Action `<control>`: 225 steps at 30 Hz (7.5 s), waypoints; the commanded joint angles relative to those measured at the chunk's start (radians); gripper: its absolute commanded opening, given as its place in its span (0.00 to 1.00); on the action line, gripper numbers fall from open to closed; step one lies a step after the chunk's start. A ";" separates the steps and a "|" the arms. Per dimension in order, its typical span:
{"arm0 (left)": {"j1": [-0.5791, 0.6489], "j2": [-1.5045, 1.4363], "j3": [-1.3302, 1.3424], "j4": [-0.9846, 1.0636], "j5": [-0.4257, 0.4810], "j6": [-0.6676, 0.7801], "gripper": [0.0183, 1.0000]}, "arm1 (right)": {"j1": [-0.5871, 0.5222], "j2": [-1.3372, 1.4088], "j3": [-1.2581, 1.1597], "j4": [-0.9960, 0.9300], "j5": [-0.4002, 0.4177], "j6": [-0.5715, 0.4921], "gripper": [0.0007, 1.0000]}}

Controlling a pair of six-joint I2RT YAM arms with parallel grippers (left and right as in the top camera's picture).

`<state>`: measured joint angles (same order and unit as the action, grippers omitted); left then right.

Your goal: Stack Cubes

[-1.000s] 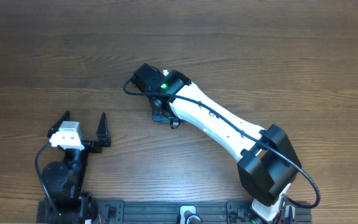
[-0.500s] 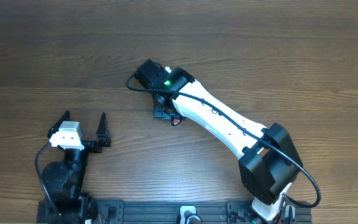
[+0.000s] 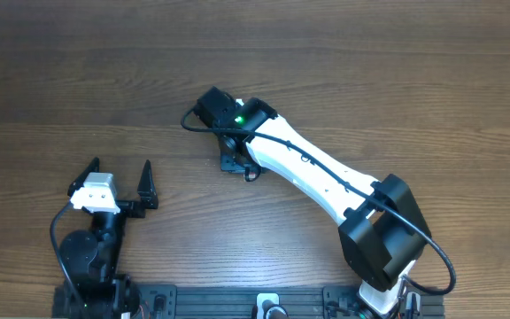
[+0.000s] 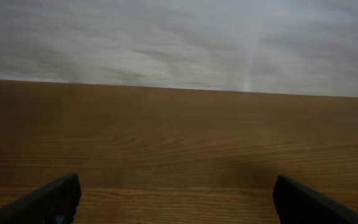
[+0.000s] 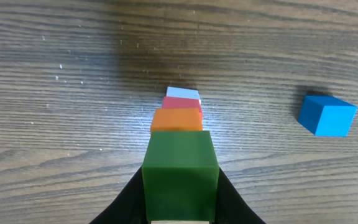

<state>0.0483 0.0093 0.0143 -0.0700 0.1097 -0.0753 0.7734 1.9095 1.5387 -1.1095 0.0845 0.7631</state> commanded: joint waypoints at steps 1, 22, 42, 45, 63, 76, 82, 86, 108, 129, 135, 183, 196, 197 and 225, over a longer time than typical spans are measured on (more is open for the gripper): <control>0.006 -0.006 -0.008 0.004 0.013 -0.010 1.00 | -0.014 0.009 -0.017 0.006 -0.002 -0.002 0.01; 0.006 -0.006 -0.008 0.004 0.013 -0.010 1.00 | -0.014 0.009 -0.031 0.037 -0.016 -0.002 0.02; 0.006 -0.006 -0.008 0.004 0.013 -0.010 1.00 | -0.014 0.028 -0.031 0.042 -0.016 -0.002 0.17; 0.006 -0.006 -0.008 0.004 0.013 -0.010 1.00 | -0.014 0.028 -0.031 0.041 -0.017 -0.002 0.38; 0.006 -0.006 -0.008 0.004 0.013 -0.010 1.00 | -0.042 -0.002 0.068 0.042 0.021 -0.081 0.99; 0.006 -0.006 -0.008 0.004 0.013 -0.010 1.00 | -0.243 -0.020 0.301 -0.248 0.093 -0.182 0.99; 0.006 -0.006 -0.008 0.004 0.013 -0.010 1.00 | -0.334 -0.020 0.146 -0.207 0.035 -0.234 0.99; 0.006 -0.006 -0.008 0.004 0.013 -0.010 1.00 | -0.356 -0.020 -0.047 -0.061 -0.041 -0.264 0.99; 0.006 -0.006 -0.008 0.004 0.013 -0.010 1.00 | -0.362 -0.020 -0.380 0.271 -0.143 -0.293 0.82; 0.006 -0.006 -0.008 0.004 0.013 -0.010 1.00 | -0.362 -0.020 -0.381 0.224 -0.072 -0.293 0.54; 0.006 -0.006 -0.008 0.004 0.013 -0.010 1.00 | -0.360 -0.020 -0.381 0.229 -0.076 -0.294 0.48; 0.006 -0.006 -0.008 0.004 0.013 -0.010 1.00 | -0.319 -0.145 -0.040 -0.014 -0.029 -0.316 0.06; 0.006 -0.006 -0.008 0.004 0.013 -0.010 1.00 | -0.078 -0.082 0.208 -0.193 -0.005 -0.172 0.01; 0.006 -0.006 -0.008 0.004 0.013 -0.010 1.00 | -0.060 -0.067 0.208 -0.193 -0.005 -0.164 0.01; 0.006 -0.006 -0.008 0.004 0.013 -0.010 1.00 | -0.050 0.073 0.196 -0.153 -0.013 -0.076 0.01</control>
<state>0.0483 0.0101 0.0139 -0.0696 0.1093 -0.0750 0.7296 1.9648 1.7336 -1.2743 0.0597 0.6727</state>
